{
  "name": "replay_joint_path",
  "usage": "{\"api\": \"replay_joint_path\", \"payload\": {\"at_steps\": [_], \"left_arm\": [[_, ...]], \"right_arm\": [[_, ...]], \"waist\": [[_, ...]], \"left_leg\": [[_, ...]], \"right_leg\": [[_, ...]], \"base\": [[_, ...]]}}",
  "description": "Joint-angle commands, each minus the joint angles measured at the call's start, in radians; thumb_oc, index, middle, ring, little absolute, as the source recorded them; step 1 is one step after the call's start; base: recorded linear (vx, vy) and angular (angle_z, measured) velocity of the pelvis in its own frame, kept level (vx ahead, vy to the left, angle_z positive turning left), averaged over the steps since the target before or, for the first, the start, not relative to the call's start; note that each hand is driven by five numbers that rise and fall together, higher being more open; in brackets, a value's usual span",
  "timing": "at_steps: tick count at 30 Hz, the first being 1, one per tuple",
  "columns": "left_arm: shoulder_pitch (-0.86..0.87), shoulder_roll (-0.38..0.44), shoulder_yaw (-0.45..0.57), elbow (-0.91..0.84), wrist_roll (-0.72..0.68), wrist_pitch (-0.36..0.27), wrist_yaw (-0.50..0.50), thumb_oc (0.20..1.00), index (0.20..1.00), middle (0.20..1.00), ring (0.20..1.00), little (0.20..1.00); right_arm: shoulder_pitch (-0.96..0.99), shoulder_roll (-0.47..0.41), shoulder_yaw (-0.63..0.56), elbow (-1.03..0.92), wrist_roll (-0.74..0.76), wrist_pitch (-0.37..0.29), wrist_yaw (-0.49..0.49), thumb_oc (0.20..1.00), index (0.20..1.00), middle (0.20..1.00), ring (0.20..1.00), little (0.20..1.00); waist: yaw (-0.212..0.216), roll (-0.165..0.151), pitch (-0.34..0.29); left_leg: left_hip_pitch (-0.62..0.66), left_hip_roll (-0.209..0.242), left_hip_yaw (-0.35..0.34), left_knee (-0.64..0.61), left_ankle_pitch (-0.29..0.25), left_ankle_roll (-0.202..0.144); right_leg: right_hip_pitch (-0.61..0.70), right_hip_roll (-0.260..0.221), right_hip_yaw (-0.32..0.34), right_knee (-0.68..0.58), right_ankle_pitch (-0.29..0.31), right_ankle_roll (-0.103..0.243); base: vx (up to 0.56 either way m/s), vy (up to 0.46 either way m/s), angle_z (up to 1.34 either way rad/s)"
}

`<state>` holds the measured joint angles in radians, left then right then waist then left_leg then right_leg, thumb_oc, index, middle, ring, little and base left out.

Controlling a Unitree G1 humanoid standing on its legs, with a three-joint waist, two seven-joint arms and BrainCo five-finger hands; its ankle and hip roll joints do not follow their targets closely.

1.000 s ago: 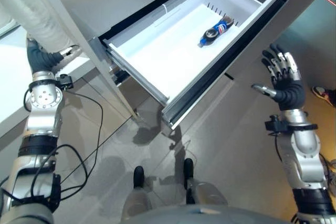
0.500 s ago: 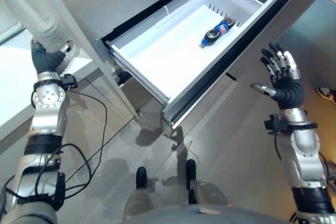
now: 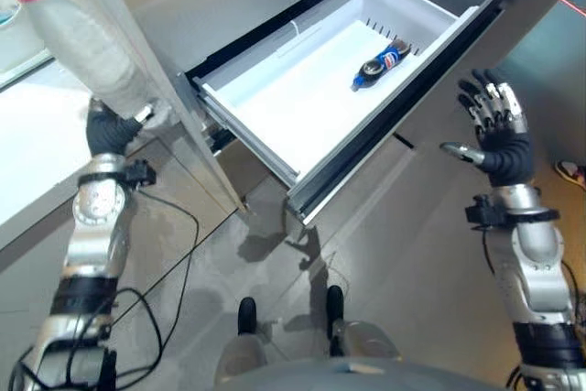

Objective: Take the drinks into the refrigerator

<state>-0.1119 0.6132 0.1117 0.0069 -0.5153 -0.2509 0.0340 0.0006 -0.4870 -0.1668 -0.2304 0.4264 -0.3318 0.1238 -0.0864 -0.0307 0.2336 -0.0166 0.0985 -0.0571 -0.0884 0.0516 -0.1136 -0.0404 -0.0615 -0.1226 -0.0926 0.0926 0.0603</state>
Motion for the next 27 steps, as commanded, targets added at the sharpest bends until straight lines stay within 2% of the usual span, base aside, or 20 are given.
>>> {"api": "replay_joint_path", "payload": {"at_steps": [1, 2, 3, 5, 7, 9, 10, 12, 14, 18, 19, 20, 22, 27], "left_arm": [[-0.055, 0.044, 0.095, -0.142, -0.108, -0.133, -0.105, 0.200, 0.200, 0.200, 0.200, 0.200], [-0.053, 0.044, 0.096, -0.143, -0.108, -0.133, -0.105, 0.200, 0.200, 0.200, 0.200, 0.200], [0.010, 0.072, 0.121, -0.194, -0.144, -0.129, -0.158, 0.200, 0.200, 0.200, 0.200, 0.200], [0.058, 0.091, 0.123, -0.223, -0.192, -0.121, -0.206, 0.200, 0.200, 0.200, 0.200, 0.200], [0.072, 0.124, 0.099, -0.252, -0.227, -0.113, -0.242, 0.200, 0.200, 0.200, 0.200, 0.200], [0.091, 0.155, 0.062, -0.288, -0.249, -0.109, -0.268, 0.200, 0.200, 0.200, 0.200, 0.200], [0.092, 0.155, 0.064, -0.288, -0.249, -0.109, -0.268, 0.200, 0.200, 0.200, 0.200, 0.200], [0.098, 0.225, 0.012, -0.328, -0.242, -0.095, -0.299, 0.200, 0.200, 0.200, 0.200, 0.200], [0.093, 0.249, -0.038, -0.315, -0.270, -0.081, -0.319, 0.200, 0.200, 0.200, 0.200, 0.200], [0.030, 0.309, -0.158, -0.313, -0.292, -0.056, -0.352, 0.200, 0.200, 0.200, 0.200, 0.200], [0.029, 0.308, -0.157, -0.312, -0.292, -0.056, -0.352, 0.200, 0.200, 0.200, 0.200, 0.200], [-0.020, 0.320, -0.209, -0.299, -0.283, -0.055, -0.347, 0.200, 0.200, 0.200, 0.200, 0.200], [-0.041, 0.326, -0.230, -0.296, -0.280, -0.055, -0.347, 0.200, 0.200, 0.200, 0.200, 0.200], [-0.121, 0.293, -0.294, -0.286, -0.233, -0.060, -0.330, 0.200, 0.200, 0.200, 0.200, 0.200]], "right_arm": [[-0.015, -0.098, -0.075, -0.058, 0.081, -0.011, 0.054, 1.000, 1.000, 1.000, 1.000, 1.000], [-0.015, -0.098, -0.075, -0.057, 0.081, -0.011, 0.054, 1.000, 1.000, 1.000, 1.000, 1.000], [-0.002, -0.162, -0.078, -0.064, 0.130, 0.012, 0.109, 1.000, 1.000, 1.000, 1.000, 1.000], [-0.026, -0.255, -0.068, -0.049, 0.157, 0.014, 0.143, 1.000, 1.000, 1.000, 1.000, 1.000], [-0.090, -0.350, -0.007, 0.002, 0.263, 0.028, 0.189, 1.000, 1.000, 1.000, 1.000, 1.000], [-0.180, -0.427, 0.076, 0.035, 0.297, 0.034, 0.191, 1.000, 1.000, 1.000, 1.000, 1.000], [-0.182, -0.427, 0.078, 0.037, 0.298, 0.033, 0.191, 1.000, 1.000, 1.000, 1.000, 1.000], [-0.314, -0.465, 0.226, 0.056, 0.461, 0.076, 0.247, 1.000, 1.000, 1.000, 1.000, 1.000], [-0.422, -0.489, 0.349, 0.072, 0.517, 0.103, 0.283, 1.000, 1.000, 1.000, 1.000, 1.000], [-0.623, -0.466, 0.559, 0.095, 0.541, 0.127, 0.298, 1.000, 1.000, 1.000, 1.000, 1.000], [-0.626, -0.466, 0.561, 0.097, 0.541, 0.127, 0.298, 1.000, 1.000, 1.000, 1.000, 1.000], [-0.666, -0.410, 0.628, 0.126, 0.548, 0.138, 0.293, 1.000, 1.000, 1.000, 1.000, 1.000], [-0.681, -0.397, 0.650, 0.116, 0.544, 0.144, 0.299, 1.000, 1.000, 1.000, 1.000, 1.000], [-0.685, -0.256, 0.726, 0.086, 0.516, 0.182, 0.326, 1.000, 1.000, 1.000, 1.000, 1.000]], "waist": [[-0.015, -0.002, -0.051], [-0.016, -0.002, -0.051], [-0.004, -0.006, -0.057], [0.003, -0.009, -0.063], [0.013, -0.014, -0.068], [0.025, -0.019, -0.072], [0.024, -0.019, -0.071], [0.044, -0.027, -0.078], [0.051, -0.031, -0.082], [0.062, -0.030, -0.087], [0.062, -0.029, -0.086], [0.065, -0.028, -0.088], [0.066, -0.026, -0.087], [0.067, -0.017, -0.084]], "left_leg": [[0.112, -0.081, 0.017, 0.011, -0.131, 0.087], [0.112, -0.081, 0.017, 0.011, -0.131, 0.087], [0.116, -0.082, 0.016, 0.014, -0.133, 0.087], [0.120, -0.083, 0.016, 0.018, -0.136, 0.086], [0.123, -0.082, 0.016, 0.020, -0.136, 0.084], [0.127, -0.082, 0.016, 0.025, -0.138, 0.084], [0.127, -0.082, 0.016, 0.025, -0.138, 0.084], [0.134, -0.083, 0.020, 0.031, -0.141, 0.084], [0.137, -0.084, 0.023, 0.035, -0.142, 0.085], [0.140, -0.082, 0.027, 0.034, -0.139, 0.086], [0.141, -0.082, 0.028, 0.034, -0.139, 0.086], [0.146, -0.082, 0.029, 0.032, -0.138, 0.086], [0.149, -0.082, 0.029, 0.031, -0.137, 0.087], [0.160, -0.084, 0.024, 0.023, -0.133, 0.092]], "right_leg": [[0.089, 0.044, -0.001, 0.066, -0.167, -0.016], [0.089, 0.044, -0.001, 0.065, -0.167, -0.016], [0.097, 0.043, -0.004, 0.060, -0.165, -0.016], [0.105, 0.044, -0.005, 0.054, -0.163, -0.015], [0.113, 0.043, -0.007, 0.047, -0.160, -0.016], [0.121, 0.043, -0.006, 0.045, -0.159, -0.016], [0.121, 0.043, -0.006, 0.045, -0.159, -0.016], [0.131, 0.043, -0.003, 0.043, -0.157, -0.017], [0.138, 0.043, 0.003, 0.040, -0.156, -0.017], [0.143, 0.043, 0.008, 0.038, -0.153, -0.016], [0.143, 0.043, 0.008, 0.037, -0.153, -0.016], [0.147, 0.043, 0.009, 0.037, -0.153, -0.017], [0.149, 0.044, 0.008, 0.038, -0.153, -0.017], [0.157, 0.042, 0.005, 0.040, -0.151, -0.015]], "base": [[-0.01, 0.000, -0.05], [-0.01, -0.007, -0.03], [0.00, 0.000, 0.00], [0.00, 0.000, 0.00], [-0.01, -0.016, 0.00], [-0.01, -0.029, 0.03], [0.00, 0.000, 0.00], [-0.01, -0.017, -0.02], [0.00, 0.000, 0.00], [-0.01, -0.001, 0.00], [0.00, 0.000, 0.00], [-0.01, 0.004, -0.04], [0.00, 0.000, 0.00], [0.00, 0.000, 0.00]]}}
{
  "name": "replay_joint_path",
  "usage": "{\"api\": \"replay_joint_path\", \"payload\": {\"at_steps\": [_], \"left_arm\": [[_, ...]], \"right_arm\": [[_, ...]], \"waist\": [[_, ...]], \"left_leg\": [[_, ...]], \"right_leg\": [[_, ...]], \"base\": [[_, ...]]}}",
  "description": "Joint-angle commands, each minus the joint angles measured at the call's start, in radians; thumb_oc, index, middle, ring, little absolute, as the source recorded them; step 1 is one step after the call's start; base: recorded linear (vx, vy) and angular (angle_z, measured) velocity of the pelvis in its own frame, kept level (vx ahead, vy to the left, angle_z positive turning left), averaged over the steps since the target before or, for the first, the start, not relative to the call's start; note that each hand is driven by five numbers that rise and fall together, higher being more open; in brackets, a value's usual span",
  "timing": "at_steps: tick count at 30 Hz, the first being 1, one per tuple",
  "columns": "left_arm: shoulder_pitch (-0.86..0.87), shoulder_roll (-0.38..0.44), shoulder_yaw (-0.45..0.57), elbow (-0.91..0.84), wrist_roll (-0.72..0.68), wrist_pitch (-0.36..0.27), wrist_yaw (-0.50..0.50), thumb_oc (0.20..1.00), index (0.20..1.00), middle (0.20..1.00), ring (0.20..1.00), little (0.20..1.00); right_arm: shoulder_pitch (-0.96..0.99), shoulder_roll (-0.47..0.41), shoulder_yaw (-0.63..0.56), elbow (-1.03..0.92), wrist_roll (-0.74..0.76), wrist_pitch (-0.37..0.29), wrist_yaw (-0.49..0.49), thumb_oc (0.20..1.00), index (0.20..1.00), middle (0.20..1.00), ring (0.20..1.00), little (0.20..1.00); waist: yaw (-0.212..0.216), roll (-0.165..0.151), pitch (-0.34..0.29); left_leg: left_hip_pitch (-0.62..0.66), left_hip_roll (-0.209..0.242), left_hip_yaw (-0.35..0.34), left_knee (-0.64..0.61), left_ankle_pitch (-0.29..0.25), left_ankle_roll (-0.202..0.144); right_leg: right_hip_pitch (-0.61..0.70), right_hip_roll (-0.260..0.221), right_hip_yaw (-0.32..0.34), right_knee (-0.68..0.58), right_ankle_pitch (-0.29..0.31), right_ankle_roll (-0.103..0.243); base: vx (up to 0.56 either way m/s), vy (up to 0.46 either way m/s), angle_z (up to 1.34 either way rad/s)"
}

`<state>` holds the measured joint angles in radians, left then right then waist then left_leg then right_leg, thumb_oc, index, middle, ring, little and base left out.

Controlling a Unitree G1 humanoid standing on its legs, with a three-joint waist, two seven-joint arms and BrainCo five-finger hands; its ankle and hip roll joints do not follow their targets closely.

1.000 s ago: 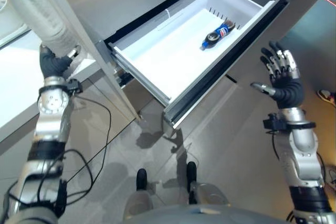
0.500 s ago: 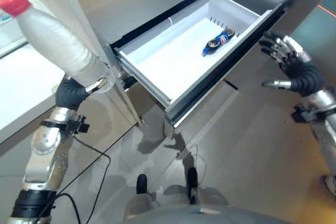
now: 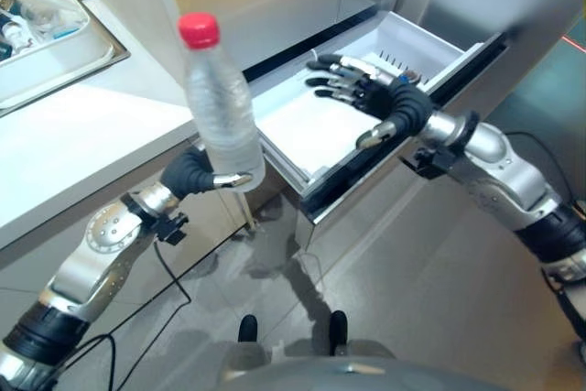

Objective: Take the drinks into the refrigerator

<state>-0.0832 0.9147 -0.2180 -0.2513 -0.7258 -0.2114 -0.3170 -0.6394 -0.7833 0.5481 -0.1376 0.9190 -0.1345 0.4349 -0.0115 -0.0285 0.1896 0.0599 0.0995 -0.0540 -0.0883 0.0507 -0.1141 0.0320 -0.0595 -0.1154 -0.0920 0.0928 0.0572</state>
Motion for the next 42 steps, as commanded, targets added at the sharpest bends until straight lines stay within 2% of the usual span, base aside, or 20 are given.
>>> {"api": "replay_joint_path", "payload": {"at_steps": [1, 3, 4, 5, 6, 15, 25, 30, 37, 42], "left_arm": [[-0.157, -0.016, 0.030, -0.027, -0.013, -0.100, 0.023, 0.200, 0.200, 0.200, 0.200, 0.200], [-0.158, -0.025, 0.030, -0.024, -0.007, -0.100, 0.027, 0.200, 0.200, 0.200, 0.200, 0.200], [-0.156, -0.051, 0.035, -0.025, 0.004, -0.101, 0.034, 0.200, 0.200, 0.200, 0.200, 0.200], [-0.156, -0.051, 0.035, -0.025, 0.004, -0.101, 0.034, 0.200, 0.200, 0.200, 0.200, 0.200], [-0.157, -0.070, 0.037, -0.023, 0.009, -0.101, 0.034, 0.200, 0.200, 0.200, 0.200, 0.200], [-0.224, -0.115, -0.029, 0.008, 0.027, -0.101, 0.048, 0.200, 0.200, 0.200, 0.200, 0.200], [-0.227, -0.120, -0.041, 0.020, 0.032, -0.096, 0.037, 0.200, 0.200, 0.200, 0.200, 0.200], [-0.174, -0.133, 0.006, 0.013, 0.046, -0.098, 0.038, 0.200, 0.200, 0.200, 0.200, 0.200], [-0.160, -0.126, 0.000, 0.020, 0.009, -0.093, 0.015, 0.200, 0.200, 0.200, 0.200, 0.200], [-0.173, -0.094, -0.037, 0.016, -0.025, -0.081, -0.005, 0.200, 0.200, 0.200, 0.200, 0.200]], "right_arm": [[-0.036, 0.061, 0.016, -0.010, 0.016, -0.012, 0.017, 1.000, 1.000, 1.000, 1.000, 1.000], [-0.028, 0.075, 0.013, -0.008, 0.011, -0.010, 0.018, 1.000, 1.000, 1.000, 1.000, 1.000], [-0.002, 0.131, 0.016, 0.003, 0.006, -0.002, 0.025, 1.000, 1.000, 1.000, 1.000, 1.000], [-0.002, 0.131, 0.016, 0.003, 0.006, -0.002, 0.025, 1.000, 1.000, 1.000, 1.000, 1.000], [0.010, 0.170, 0.024, 0.000, -0.007, 0.003, 0.030, 1.000, 1.000, 1.000, 1.000, 1.000], [-0.101, 0.300, 0.109, 0.032, -0.063, 0.002, 0.015, 1.000, 1.000, 1.000, 1.000, 1.000], [-0.236, 0.269, 0.172, 0.044, -0.119, 0.001, 0.023, 1.000, 1.000, 1.000, 1.000, 1.000], [-0.215, 0.229, 0.117, 0.097, -0.098, -0.006, 0.007, 1.000, 1.000, 1.000, 1.000, 1.000], [-0.230, 0.171, 0.054, 0.232, -0.009, -0.020, -0.023, 1.000, 1.000, 1.000, 1.000, 1.000], [-0.346, 0.195, 0.048, 0.364, 0.023, -0.049, -0.071, 1.000, 1.000, 1.000, 1.000, 1.000]], "waist": [[-0.009, -0.018, -0.040], [-0.008, -0.017, -0.039], [-0.008, -0.013, -0.038], [-0.008, -0.013, -0.037], [-0.008, -0.011, -0.037], [0.003, -0.005, -0.042], [0.017, -0.002, -0.046], [0.025, -0.003, -0.050], [0.034, -0.008, -0.053], [0.040, -0.016, -0.055]], "left_leg": [[0.085, -0.086, 0.020, 0.022, -0.132, 0.093], [0.086, -0.086, 0.020, 0.021, -0.132, 0.094], [0.091, -0.088, 0.019, 0.020, -0.133, 0.096], [0.091, -0.088, 0.019, 0.020, -0.133, 0.096], [0.093, -0.089, 0.016, 0.020, -0.135, 0.097], [0.101, -0.095, 0.017, 0.022, -0.141, 0.104], [0.104, -0.101, 0.020, 0.024, -0.145, 0.107], [0.105, -0.104, 0.018, 0.017, -0.141, 0.108], [0.107, -0.107, 0.017, 0.014, -0.140, 0.108], [0.112, -0.105, 0.017, 0.014, -0.142, 0.107]], "right_leg": [[0.086, 0.039, -0.003, 0.038, -0.152, -0.012], [0.088, 0.038, -0.003, 0.038, -0.152, -0.012], [0.094, 0.037, -0.005, 0.036, -0.153, -0.012], [0.094, 0.037, -0.005, 0.036, -0.153, -0.012], [0.098, 0.035, -0.005, 0.035, -0.153, -0.012], [0.109, 0.028, -0.002, 0.030, -0.150, -0.009], [0.117, 0.021, 0.002, 0.020, -0.142, -0.004], [0.123, 0.016, -0.007, 0.014, -0.139, 0.000], [0.128, 0.016, -0.015, 0.010, -0.138, 0.003], [0.129, 0.020, -0.011, 0.012, -0.139, 0.003]], "base": [[0.00, 0.000, 0.00], [0.00, 0.000, 0.00], [0.00, 0.000, 0.00], [0.00, 0.000, 0.00], [0.00, 0.000, 0.00], [0.00, 0.000, 0.00], [0.00, 0.000, 0.00], [0.00, 0.000, 0.00], [0.00, 0.000, 0.00], [0.00, 0.000, 0.00]]}}
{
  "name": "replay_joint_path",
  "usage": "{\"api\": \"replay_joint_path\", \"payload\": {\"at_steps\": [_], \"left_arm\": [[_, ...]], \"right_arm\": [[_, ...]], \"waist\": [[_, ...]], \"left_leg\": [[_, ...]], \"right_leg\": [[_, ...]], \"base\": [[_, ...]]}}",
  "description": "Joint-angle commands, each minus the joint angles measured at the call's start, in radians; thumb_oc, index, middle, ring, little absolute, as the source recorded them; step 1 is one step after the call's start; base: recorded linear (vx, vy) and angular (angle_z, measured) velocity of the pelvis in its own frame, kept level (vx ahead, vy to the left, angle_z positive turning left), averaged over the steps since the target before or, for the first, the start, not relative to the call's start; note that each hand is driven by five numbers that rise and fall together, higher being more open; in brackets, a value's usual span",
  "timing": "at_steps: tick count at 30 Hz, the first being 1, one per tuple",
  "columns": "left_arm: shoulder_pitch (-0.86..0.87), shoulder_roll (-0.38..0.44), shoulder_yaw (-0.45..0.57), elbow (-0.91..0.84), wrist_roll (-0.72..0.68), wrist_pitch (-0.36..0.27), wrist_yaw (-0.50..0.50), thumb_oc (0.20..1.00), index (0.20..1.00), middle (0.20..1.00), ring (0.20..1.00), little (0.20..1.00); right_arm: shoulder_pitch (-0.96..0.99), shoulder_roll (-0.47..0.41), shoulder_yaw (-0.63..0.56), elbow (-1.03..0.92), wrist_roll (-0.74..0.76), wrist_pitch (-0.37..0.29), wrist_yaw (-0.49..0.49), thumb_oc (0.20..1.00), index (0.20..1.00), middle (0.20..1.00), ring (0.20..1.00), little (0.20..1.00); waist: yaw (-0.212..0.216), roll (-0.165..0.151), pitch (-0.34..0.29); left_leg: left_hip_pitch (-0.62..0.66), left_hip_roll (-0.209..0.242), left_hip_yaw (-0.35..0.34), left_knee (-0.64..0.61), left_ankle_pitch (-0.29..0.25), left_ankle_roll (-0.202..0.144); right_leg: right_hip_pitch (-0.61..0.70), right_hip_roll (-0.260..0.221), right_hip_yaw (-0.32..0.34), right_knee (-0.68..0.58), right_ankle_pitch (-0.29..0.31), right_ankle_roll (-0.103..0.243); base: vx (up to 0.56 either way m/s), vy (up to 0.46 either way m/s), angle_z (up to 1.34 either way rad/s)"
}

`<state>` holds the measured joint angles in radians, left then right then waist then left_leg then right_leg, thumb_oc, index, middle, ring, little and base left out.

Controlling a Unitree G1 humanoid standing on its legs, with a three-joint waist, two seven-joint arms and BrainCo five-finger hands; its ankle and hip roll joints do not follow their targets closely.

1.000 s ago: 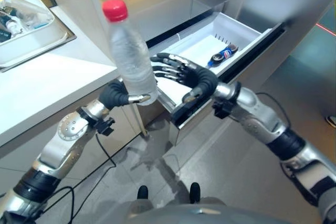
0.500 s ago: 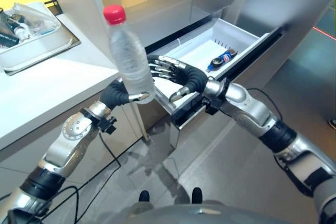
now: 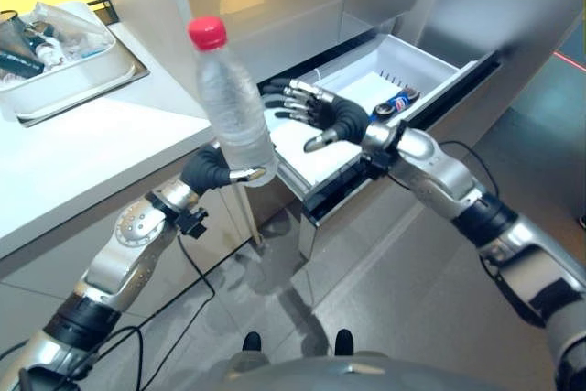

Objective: Take the drinks into the refrigerator

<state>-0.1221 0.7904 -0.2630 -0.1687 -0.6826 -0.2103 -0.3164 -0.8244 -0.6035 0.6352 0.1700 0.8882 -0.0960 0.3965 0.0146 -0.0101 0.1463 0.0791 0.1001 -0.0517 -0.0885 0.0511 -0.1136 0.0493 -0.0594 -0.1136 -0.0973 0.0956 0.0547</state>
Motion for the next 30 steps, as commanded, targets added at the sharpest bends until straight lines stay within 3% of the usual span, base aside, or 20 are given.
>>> {"api": "replay_joint_path", "payload": {"at_steps": [1, 10, 16, 30], "left_arm": [[-0.134, 0.030, 0.008, -0.066, -0.069, -0.082, -0.006, 0.200, 0.200, 0.200, 0.200, 0.200], [-0.172, 0.030, -0.034, -0.056, -0.063, -0.075, 0.004, 0.200, 0.200, 0.200, 0.200, 0.200], [-0.175, 0.011, -0.016, -0.019, -0.011, -0.082, 0.036, 0.200, 0.200, 0.200, 0.200, 0.200], [-0.169, -0.020, -0.001, 0.002, 0.051, -0.082, 0.049, 0.200, 0.200, 0.200, 0.200, 0.200]], "right_arm": [[-0.162, 0.015, -0.039, 0.057, 0.054, -0.087, -0.032, 1.000, 1.000, 1.000, 1.000, 1.000], [-0.181, 0.134, -0.001, 0.087, 0.078, -0.071, -0.039, 1.000, 1.000, 1.000, 1.000, 1.000], [-0.107, 0.153, 0.112, -0.094, 0.090, 0.013, 0.067, 1.000, 1.000, 1.000, 1.000, 1.000], [-0.140, 0.227, 0.143, -0.158, 0.048, 0.016, 0.080, 1.000, 1.000, 1.000, 1.000, 1.000]], "waist": [[0.014, -0.035, -0.011], [0.013, -0.035, -0.012], [0.009, -0.043, -0.014], [0.021, -0.047, -0.022]], "left_leg": [[0.093, -0.106, 0.015, 0.014, -0.143, 0.107], [0.096, -0.104, 0.009, 0.015, -0.143, 0.105], [0.095, -0.102, 0.003, 0.022, -0.147, 0.104], [0.097, -0.101, -0.002, 0.025, -0.151, 0.107]], "right_leg": [[0.112, 0.020, -0.013, 0.017, -0.142, 0.005], [0.114, 0.022, -0.013, 0.022, -0.148, 0.000], [0.113, 0.023, -0.019, 0.030, -0.158, -0.005], [0.120, 0.021, -0.020, 0.029, -0.159, -0.006]], "base": [[0.00, 0.000, 0.00], [0.00, 0.000, 0.00], [0.01, -0.003, 0.01], [0.00, 0.000, 0.00]]}}
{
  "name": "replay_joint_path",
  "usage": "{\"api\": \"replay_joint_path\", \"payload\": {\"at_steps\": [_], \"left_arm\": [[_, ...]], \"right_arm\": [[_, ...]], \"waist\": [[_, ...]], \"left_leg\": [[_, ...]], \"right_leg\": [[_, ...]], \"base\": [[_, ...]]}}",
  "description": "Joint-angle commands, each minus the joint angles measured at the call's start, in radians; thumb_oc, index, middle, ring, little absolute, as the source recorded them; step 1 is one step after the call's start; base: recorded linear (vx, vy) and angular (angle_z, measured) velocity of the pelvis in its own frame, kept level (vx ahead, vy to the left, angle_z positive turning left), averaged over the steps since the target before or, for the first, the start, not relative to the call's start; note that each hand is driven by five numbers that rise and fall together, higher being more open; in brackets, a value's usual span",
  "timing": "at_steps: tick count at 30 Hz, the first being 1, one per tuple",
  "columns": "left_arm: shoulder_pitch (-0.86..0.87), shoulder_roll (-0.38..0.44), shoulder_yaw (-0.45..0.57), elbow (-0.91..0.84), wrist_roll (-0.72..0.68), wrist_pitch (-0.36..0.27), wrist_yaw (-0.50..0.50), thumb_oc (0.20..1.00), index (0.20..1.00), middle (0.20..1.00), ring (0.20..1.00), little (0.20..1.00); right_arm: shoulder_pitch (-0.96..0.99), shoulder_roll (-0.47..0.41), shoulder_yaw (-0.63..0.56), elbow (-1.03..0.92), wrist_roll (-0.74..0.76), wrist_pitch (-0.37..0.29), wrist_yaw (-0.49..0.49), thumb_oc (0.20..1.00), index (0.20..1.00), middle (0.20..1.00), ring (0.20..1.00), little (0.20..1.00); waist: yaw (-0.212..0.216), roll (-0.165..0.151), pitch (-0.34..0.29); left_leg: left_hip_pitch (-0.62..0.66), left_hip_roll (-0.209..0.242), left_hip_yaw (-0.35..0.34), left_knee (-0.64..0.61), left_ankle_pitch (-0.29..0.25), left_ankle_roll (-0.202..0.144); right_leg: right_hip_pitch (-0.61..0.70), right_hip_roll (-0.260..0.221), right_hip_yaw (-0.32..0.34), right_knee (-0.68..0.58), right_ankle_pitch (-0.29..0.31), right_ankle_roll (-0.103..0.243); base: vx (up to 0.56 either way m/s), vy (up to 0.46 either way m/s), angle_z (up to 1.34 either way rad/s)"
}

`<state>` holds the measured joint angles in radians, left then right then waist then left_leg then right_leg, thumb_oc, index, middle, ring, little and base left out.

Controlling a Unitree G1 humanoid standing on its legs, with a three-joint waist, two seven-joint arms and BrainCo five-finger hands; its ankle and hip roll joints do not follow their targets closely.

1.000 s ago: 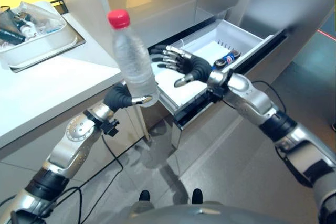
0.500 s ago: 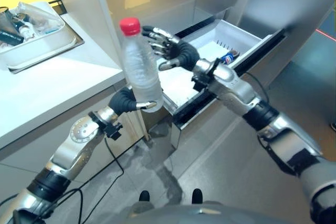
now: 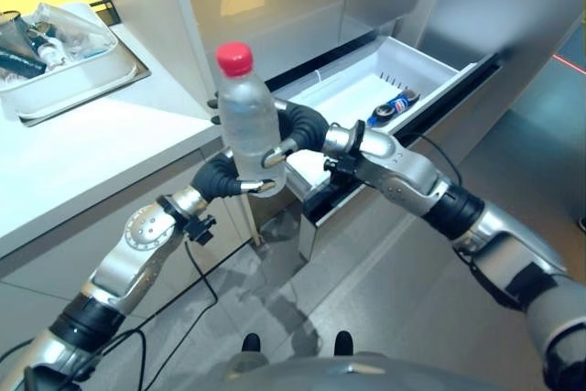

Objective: Take the drinks into the refrigerator

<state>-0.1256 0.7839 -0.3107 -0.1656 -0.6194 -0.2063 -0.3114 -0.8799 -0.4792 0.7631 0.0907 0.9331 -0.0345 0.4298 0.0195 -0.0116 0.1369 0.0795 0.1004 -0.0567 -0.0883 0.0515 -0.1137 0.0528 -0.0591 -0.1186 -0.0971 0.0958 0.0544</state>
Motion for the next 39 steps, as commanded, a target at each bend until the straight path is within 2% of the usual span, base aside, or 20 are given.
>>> {"api": "replay_joint_path", "payload": {"at_steps": [1, 3, 5, 18, 24, 25, 26, 33, 35, 38, 39], "left_arm": [[-0.164, -0.016, 0.048, 0.000, -0.010, -0.086, 0.046, 0.200, 0.200, 0.200, 0.200, 0.200], [-0.165, -0.022, 0.047, 0.000, -0.006, -0.084, 0.048, 0.200, 0.200, 0.200, 0.200, 0.200], [-0.164, -0.036, 0.047, 0.002, -0.004, -0.083, 0.053, 0.200, 0.200, 0.200, 0.200, 0.200], [-0.115, -0.060, 0.094, 0.018, 0.014, -0.087, 0.079, 0.200, 0.200, 0.200, 0.200, 0.200], [-0.142, -0.102, 0.071, 0.033, 0.041, -0.086, 0.113, 0.200, 0.200, 0.200, 0.200, 0.200], [-0.137, -0.105, 0.076, 0.033, 0.041, -0.085, 0.114, 0.244, 0.244, 0.244, 0.244, 0.244], [-0.132, -0.110, 0.077, 0.038, 0.045, -0.083, 0.120, 1.000, 1.000, 1.000, 1.000, 1.000], [-0.060, -0.103, 0.107, 0.039, 0.032, -0.077, 0.105, 1.000, 1.000, 1.000, 1.000, 1.000], [0.004, -0.093, 0.134, 0.024, 0.006, -0.072, 0.090, 1.000, 1.000, 1.000, 1.000, 1.000], [0.072, -0.082, 0.166, 0.000, -0.032, -0.064, 0.065, 1.000, 1.000, 1.000, 1.000, 1.000], [0.072, -0.082, 0.166, -0.001, -0.032, -0.064, 0.065, 1.000, 1.000, 1.000, 1.000, 1.000]], "right_arm": [[-0.085, 0.117, 0.011, -0.068, 0.002, -0.049, 0.040, 1.000, 1.000, 1.000, 1.000, 1.000], [-0.089, 0.140, 0.016, -0.060, -0.017, -0.051, 0.034, 1.000, 1.000, 1.000, 1.000, 1.000], [-0.067, 0.165, 0.008, -0.047, -0.018, -0.052, 0.026, 0.200, 0.200, 0.200, 0.200, 0.200], [-0.006, 0.277, 0.015, 0.007, -0.031, -0.048, 0.000, 0.200, 0.200, 0.200, 0.200, 0.200], [0.007, 0.329, 0.029, 0.030, -0.004, -0.038, -0.017, 0.200, 0.200, 0.200, 0.200, 0.200], [0.006, 0.327, 0.025, 0.022, 0.003, -0.035, -0.015, 0.200, 0.200, 0.200, 0.200, 0.200], [0.010, 0.324, 0.023, 0.014, 0.012, -0.032, -0.014, 0.200, 0.200, 0.200, 0.200, 0.200], [0.005, 0.245, -0.053, 0.004, 0.042, -0.060, -0.047, 0.200, 0.200, 0.200, 0.200, 0.200], [-0.008, 0.186, -0.132, 0.043, 0.073, -0.092, -0.083, 0.200, 0.200, 0.200, 0.200, 0.200], [-0.031, 0.110, -0.182, 0.065, 0.068, -0.111, -0.107, 0.200, 0.200, 0.200, 0.200, 0.200], [-0.031, 0.110, -0.182, 0.065, 0.068, -0.111, -0.107, 0.200, 0.200, 0.200, 0.200, 0.200]], "waist": [[0.017, -0.045, -0.012], [0.019, -0.045, -0.014], [0.019, -0.045, -0.014], [0.032, -0.042, -0.016], [0.030, -0.042, -0.017], [0.029, -0.042, -0.018], [0.028, -0.042, -0.018], [0.028, -0.045, -0.022], [0.029, -0.046, -0.022], [0.030, -0.046, -0.021], [0.030, -0.046, -0.021]], "left_leg": [[0.098, -0.102, 0.003, 0.025, -0.152, 0.107], [0.098, -0.101, 0.003, 0.023, -0.151, 0.107], [0.099, -0.101, 0.002, 0.023, -0.151, 0.108], [0.099, -0.101, -0.005, 0.021, -0.146, 0.108], [0.098, -0.101, -0.006, 0.019, -0.143, 0.109], [0.099, -0.101, -0.005, 0.019, -0.142, 0.109], [0.099, -0.101, -0.005, 0.019, -0.142, 0.109], [0.098, -0.101, -0.005, 0.019, -0.140, 0.108], [0.095, -0.101, -0.003, 0.018, -0.138, 0.109], [0.095, -0.102, -0.003, 0.015, -0.136, 0.109], [0.095, -0.102, -0.003, 0.015, -0.136, 0.109]], "right_leg": [[0.117, 0.020, -0.014, 0.028, -0.159, -0.005], [0.117, 0.020, -0.013, 0.027, -0.158, -0.006], [0.118, 0.020, -0.014, 0.027, -0.158, -0.006], [0.121, 0.021, -0.015, 0.020, -0.152, -0.010], [0.122, 0.021, -0.015, 0.020, -0.151, -0.012], [0.123, 0.021, -0.015, 0.020, -0.151, -0.013], [0.122, 0.021, -0.015, 0.021, -0.151, -0.013], [0.122, 0.020, -0.018, 0.019, -0.148, -0.011], [0.117, 0.020, -0.019, 0.019, -0.145, -0.009], [0.115, 0.020, -0.019, 0.019, -0.143, -0.009], [0.115, 0.020, -0.019, 0.019, -0.143, -0.009]], "base": [[0.00, 0.000, 0.00], [0.00, 0.000, 0.00], [-0.01, 0.002, -0.02], [0.00, 0.000, 0.00], [0.00, 0.000, 0.00], [0.00, 0.000, 0.00], [0.00, 0.000, 0.00], [0.00, 0.000, 0.00], [0.00, 0.000, 0.00], [0.00, 0.000, 0.00], [0.00, 0.000, 0.00]]}}
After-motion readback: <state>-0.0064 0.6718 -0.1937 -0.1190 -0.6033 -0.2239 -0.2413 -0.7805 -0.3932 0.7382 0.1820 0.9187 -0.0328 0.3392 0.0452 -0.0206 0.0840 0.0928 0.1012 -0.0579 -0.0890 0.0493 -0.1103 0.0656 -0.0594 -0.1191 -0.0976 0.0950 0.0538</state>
